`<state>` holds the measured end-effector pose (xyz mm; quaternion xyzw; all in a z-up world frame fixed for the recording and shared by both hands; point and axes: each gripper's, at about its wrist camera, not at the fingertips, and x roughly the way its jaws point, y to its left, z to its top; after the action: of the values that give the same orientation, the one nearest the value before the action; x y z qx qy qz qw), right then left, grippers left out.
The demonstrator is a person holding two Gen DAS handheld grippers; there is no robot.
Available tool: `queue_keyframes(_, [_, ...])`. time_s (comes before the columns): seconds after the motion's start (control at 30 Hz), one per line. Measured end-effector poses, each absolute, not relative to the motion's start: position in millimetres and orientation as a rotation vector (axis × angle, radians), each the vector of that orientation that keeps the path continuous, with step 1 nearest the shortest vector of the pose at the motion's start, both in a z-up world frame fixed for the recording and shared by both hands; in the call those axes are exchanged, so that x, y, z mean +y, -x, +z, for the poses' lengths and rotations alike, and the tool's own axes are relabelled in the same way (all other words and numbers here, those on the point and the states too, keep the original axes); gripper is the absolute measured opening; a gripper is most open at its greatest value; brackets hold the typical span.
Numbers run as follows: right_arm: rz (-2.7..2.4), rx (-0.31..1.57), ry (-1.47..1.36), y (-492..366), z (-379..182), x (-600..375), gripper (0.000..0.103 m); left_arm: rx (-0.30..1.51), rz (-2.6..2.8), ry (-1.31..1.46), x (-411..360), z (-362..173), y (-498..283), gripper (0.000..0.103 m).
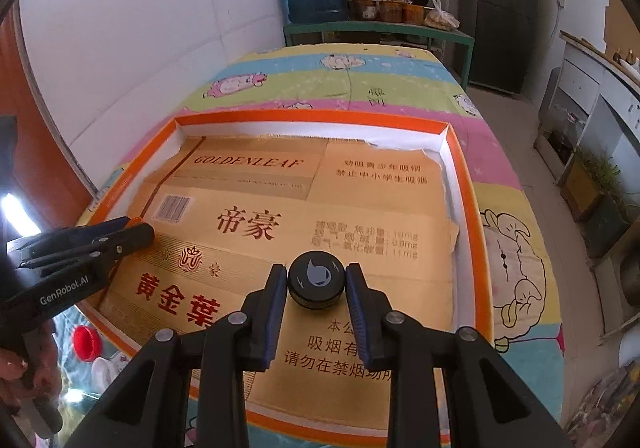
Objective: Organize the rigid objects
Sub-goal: 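Carry the orange cap and black cap over the GOLDENLEAF box with both tools, then open both tools to drop the caps inside the box, then withdraw, then grasp the blue cap with the left tool while the right tool grasps the glitter bottle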
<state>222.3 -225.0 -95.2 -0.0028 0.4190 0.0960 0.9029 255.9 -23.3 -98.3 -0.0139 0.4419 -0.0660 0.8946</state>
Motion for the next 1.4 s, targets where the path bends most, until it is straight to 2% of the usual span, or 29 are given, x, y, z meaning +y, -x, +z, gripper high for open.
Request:
queue_keyframes(0.17, [0.184,0.869,0.013,-220.9,-98.7,-224.1,0.032,0.931,-0.145,0.002,-26.9,-98.9,-254.5,0.035])
queue_keyframes(0.23, [0.172,0.868,0.02,-220.7,-98.7,-223.6,0.046,0.933,-0.127,-0.008,-27.7,-99.0,-254.5,0.036])
queue_keyframes(0.3, [0.166,0.865,0.026,-219.1,-97.8,-222.7,0.051,0.928,-0.123,-0.01,-28.4,-98.9,-253.7,0.037])
queue_keyframes(0.43, [0.161,0.844,0.024,-211.3,-91.9,-223.9,0.051,0.921,-0.152,0.023,-25.8,-96.3,-250.7,0.04])
queue_keyframes(0.57, [0.161,0.826,-0.004,-200.0,-84.3,-228.1,0.052,0.861,-0.159,0.052,-21.3,-81.9,-241.0,0.048])
queue_keyframes(0.87, [0.147,0.792,-0.028,-165.1,-66.5,-230.2,0.052,0.787,-0.199,0.049,-14.9,-43.4,-199.4,0.048])
queue_keyframes(1.4, [0.171,0.773,-0.08,-67.3,-48.0,-206.3,0.052,0.711,-0.211,0.039,2.1,-14.7,-83.9,0.048])
